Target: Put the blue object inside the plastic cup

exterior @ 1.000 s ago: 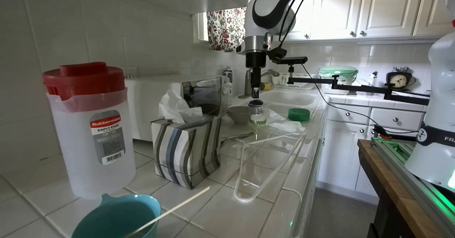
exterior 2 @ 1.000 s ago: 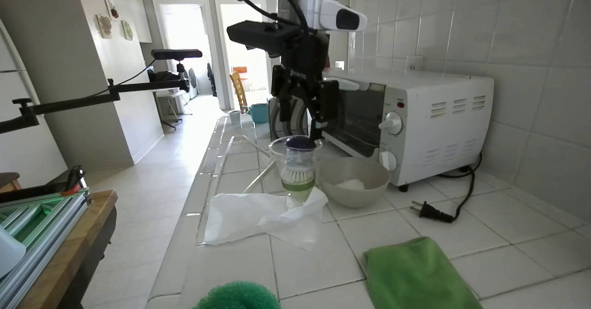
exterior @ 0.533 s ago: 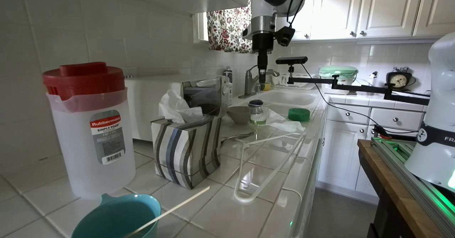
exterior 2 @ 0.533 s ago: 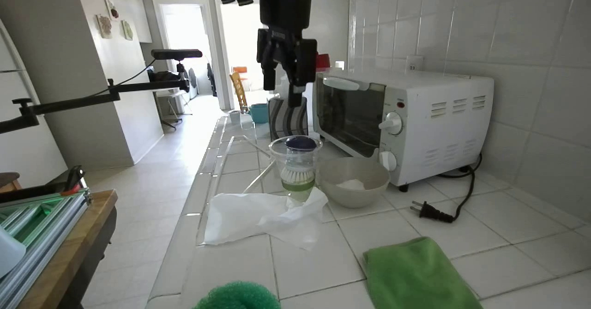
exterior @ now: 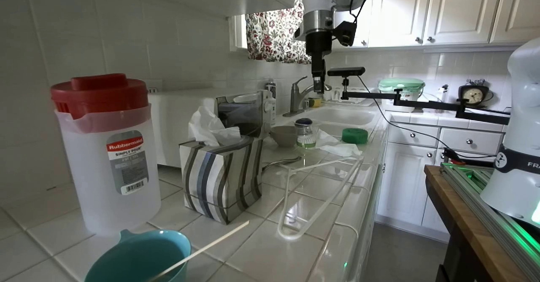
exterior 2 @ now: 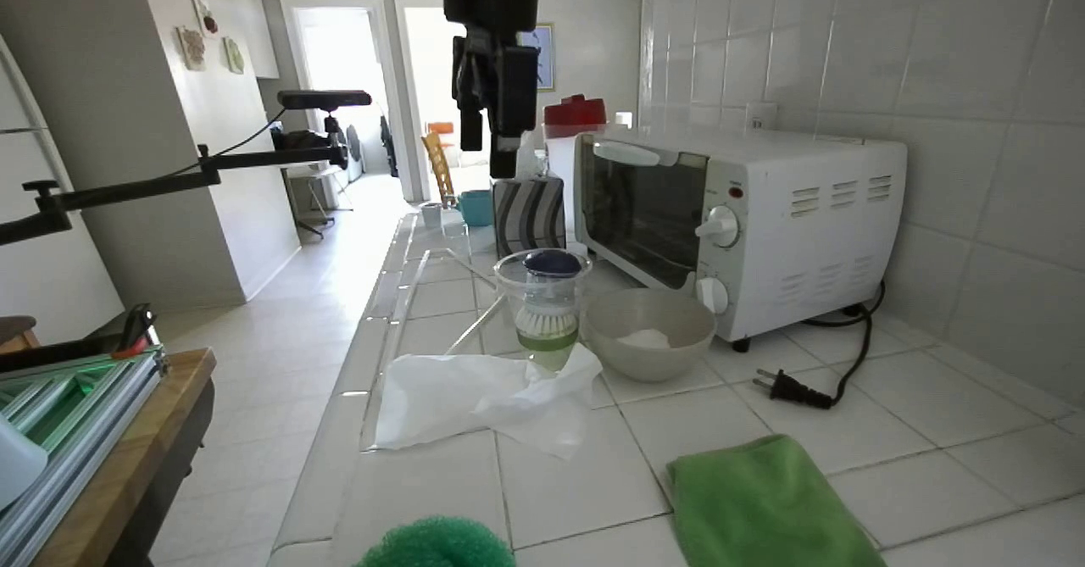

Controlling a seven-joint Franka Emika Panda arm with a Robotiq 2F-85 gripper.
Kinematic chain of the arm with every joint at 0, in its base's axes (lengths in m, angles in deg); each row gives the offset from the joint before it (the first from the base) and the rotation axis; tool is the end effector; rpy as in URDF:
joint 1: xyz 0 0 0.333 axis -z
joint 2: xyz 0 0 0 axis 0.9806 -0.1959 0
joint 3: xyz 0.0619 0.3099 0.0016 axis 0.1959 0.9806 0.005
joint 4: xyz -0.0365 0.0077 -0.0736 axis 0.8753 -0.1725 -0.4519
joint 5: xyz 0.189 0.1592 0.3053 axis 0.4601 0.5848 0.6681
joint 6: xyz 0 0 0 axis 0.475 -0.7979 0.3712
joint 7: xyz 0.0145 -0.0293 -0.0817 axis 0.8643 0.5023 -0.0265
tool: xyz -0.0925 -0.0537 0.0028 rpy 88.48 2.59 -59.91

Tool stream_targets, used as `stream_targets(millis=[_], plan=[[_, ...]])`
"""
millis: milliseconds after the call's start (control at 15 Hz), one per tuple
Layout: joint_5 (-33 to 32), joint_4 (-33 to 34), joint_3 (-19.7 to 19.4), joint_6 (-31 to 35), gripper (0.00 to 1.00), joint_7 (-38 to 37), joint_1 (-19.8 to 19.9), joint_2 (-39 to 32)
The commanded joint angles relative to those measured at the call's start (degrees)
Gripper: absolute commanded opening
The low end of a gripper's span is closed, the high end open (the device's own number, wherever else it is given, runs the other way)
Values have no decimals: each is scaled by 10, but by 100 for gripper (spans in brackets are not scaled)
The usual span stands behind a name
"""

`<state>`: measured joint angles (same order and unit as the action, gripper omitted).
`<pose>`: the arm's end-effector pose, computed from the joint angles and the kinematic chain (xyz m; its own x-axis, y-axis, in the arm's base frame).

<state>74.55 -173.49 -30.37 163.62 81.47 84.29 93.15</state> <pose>0.5045 -0.0735 0.4055 0.9955 0.0619 -0.0721 0.0517 -0.9895 -0.1352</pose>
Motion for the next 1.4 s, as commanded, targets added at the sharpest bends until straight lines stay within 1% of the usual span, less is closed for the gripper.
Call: stream_targets(millis=[0, 67, 133, 333, 600, 1000, 1200, 1267, 1333], plan=[[-1, 1, -6, -2, 100, -1, -6, 0], [-1, 1, -6, -2, 100, -1, -6, 0], [-8, -4, -7, 13, 100, -16, -4, 1], [-5, -10, -3, 39, 100, -15, -9, -1], [-11, -19, 4, 74, 100, -42, -18, -3], [-5, -23, 9, 71, 100, -114, -25, -2], [-21, -27, 12, 76, 100, -123, -28, 0], [-1, -16, 8, 65, 100, -101, -27, -7], [-1, -16, 8, 65, 100, -102, -27, -8]])
